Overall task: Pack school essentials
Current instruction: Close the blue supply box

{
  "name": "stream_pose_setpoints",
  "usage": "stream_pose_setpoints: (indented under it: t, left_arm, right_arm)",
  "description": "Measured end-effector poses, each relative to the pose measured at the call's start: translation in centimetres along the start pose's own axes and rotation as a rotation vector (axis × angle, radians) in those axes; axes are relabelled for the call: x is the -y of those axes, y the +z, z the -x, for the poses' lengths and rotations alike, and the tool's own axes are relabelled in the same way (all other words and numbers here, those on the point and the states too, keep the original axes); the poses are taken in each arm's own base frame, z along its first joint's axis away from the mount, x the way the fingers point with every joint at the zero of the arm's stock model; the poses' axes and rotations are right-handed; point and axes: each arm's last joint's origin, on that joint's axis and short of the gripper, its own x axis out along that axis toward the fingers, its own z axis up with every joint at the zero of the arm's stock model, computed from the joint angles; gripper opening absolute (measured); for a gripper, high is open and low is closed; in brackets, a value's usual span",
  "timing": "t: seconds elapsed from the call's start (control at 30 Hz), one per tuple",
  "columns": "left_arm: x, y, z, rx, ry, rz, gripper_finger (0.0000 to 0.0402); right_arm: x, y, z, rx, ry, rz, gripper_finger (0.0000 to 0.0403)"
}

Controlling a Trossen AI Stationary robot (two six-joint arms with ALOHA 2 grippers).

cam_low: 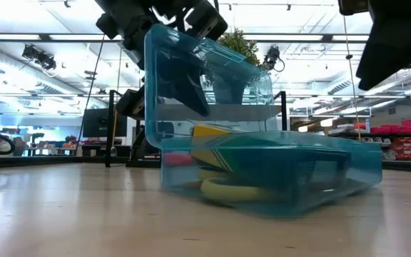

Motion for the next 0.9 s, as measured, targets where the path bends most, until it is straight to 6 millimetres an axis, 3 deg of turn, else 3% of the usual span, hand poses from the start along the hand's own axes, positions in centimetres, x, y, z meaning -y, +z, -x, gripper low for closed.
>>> stream_pose_setpoints:
  t: [0.2, 0.5, 0.7, 0.9]
  left_arm:
    - [0.2, -0.4, -0.1, 0.001, -0.002, -0.001, 0.0005]
    - [0.2, -0.1, 0.0, 0.042, -0.008, 0.019, 0.0004]
    - [0.6, 0.0, 0.0, 0.051, -0.041, 0.02, 0.0003]
    - [0.9, -0.3, -0.1, 0.056, -0.065, 0.038, 0.0006]
  right_arm:
    - [-0.1, -0.4, -0.3, -0.071, 0.029, -0.047, 0.0161]
    - [0.9, -5.3, -6.9, -0.068, 0.144, -0.136, 0.0161]
    - [-1.5, -6.8, -9.2, -0.029, 0.206, -0.013, 0.0161]
    - [-3.7, -6.5, -10.2, 0.042, 0.181, -0.02, 0.0161]
